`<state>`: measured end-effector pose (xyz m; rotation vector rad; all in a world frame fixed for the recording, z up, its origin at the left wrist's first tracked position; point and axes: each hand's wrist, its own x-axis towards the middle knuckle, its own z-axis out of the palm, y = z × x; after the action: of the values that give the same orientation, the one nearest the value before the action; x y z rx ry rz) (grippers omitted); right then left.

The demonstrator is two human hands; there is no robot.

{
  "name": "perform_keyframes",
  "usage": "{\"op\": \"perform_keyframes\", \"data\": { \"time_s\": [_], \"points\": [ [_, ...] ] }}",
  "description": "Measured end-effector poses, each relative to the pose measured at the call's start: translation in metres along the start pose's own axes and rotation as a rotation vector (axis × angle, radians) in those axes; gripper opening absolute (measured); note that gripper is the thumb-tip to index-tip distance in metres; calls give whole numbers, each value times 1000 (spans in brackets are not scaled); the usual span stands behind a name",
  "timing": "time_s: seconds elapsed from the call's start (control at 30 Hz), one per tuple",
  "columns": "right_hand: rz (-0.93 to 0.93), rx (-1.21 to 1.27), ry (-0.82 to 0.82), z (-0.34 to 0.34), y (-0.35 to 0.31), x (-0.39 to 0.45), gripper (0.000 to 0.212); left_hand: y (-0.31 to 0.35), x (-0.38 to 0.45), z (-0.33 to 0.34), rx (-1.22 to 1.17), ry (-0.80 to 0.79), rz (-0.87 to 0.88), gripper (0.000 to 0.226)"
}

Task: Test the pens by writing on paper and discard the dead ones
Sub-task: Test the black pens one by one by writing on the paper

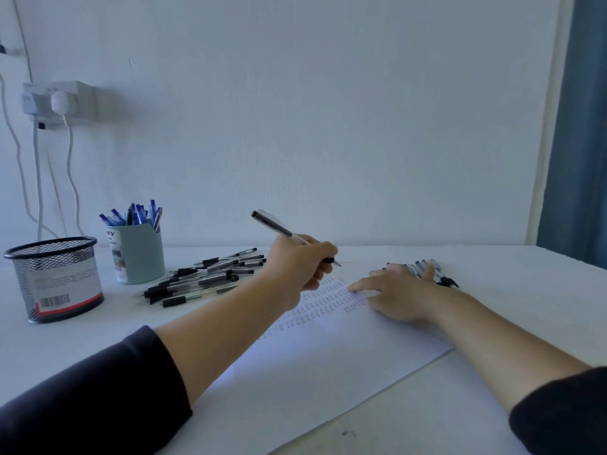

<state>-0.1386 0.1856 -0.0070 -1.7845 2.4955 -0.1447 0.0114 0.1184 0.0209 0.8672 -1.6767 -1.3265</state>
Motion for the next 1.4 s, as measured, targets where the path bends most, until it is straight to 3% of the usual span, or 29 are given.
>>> {"op": "perform_keyframes", "data": {
  "time_s": [0.23, 0.47, 1.4],
  "points": [
    [-8, 32, 8, 3, 2, 4, 44, -26, -6, 21, 83, 19, -57, 8],
    [-20, 89, 21, 4, 3, 3, 41, -30, -4, 21, 368, 44, 6, 7],
    [-13, 98, 5, 3, 1, 1, 42, -33, -2, 23, 446, 57, 64, 12]
  ]
}}
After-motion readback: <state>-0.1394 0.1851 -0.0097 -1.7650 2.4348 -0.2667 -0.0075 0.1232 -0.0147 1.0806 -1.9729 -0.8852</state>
